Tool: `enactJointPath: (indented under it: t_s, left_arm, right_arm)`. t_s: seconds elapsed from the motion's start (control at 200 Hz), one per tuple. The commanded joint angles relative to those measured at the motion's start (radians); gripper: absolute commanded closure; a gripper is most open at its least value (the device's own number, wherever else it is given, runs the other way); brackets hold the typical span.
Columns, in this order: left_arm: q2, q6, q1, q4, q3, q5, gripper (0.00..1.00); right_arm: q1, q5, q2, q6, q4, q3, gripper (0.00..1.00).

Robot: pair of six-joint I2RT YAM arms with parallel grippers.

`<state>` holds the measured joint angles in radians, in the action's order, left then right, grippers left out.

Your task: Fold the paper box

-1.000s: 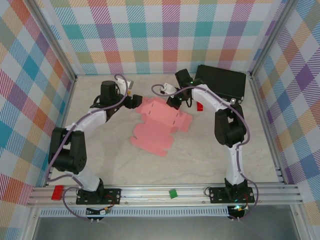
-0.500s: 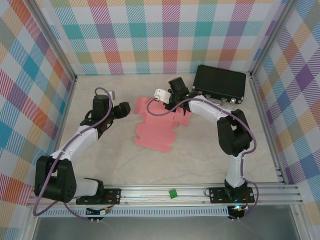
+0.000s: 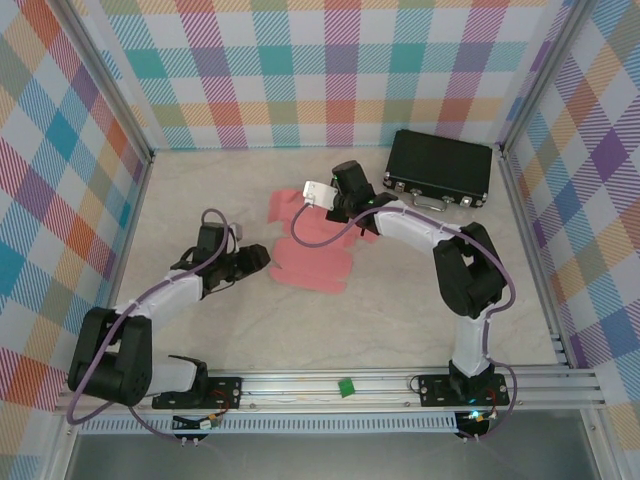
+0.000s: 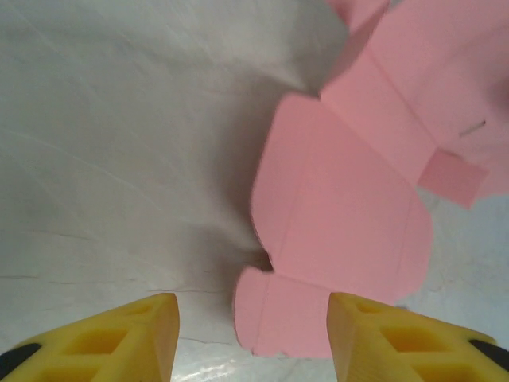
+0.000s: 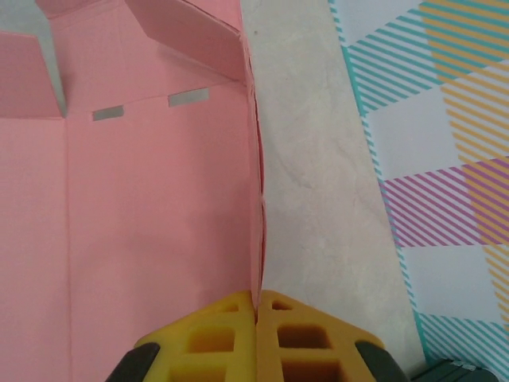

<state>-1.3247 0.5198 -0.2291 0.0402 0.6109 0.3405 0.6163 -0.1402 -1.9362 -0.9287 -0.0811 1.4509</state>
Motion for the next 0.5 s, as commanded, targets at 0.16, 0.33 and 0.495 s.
enactJointPath:
  t_s: [0.16, 0.33, 0.495]
  left_arm:
    - [-0.166, 0.098, -0.025, -0.216, -0.037, 0.098, 0.57]
    - [-0.255, 0.131, -0.032, -0.314, -0.040, 0.130, 0.74]
    - [-0.299, 0.172, -0.048, -0.362, -0.040, 0.138, 1.00]
  right_arm:
    - [0.020, -0.003, 0.038, -0.014, 0.063, -0.028, 0.99]
    - [0.026, 0.008, 0.046, -0.016, 0.065, -0.050, 0.99]
    - [0.042, 0.006, 0.058, -0.013, 0.081, -0.079, 0.99]
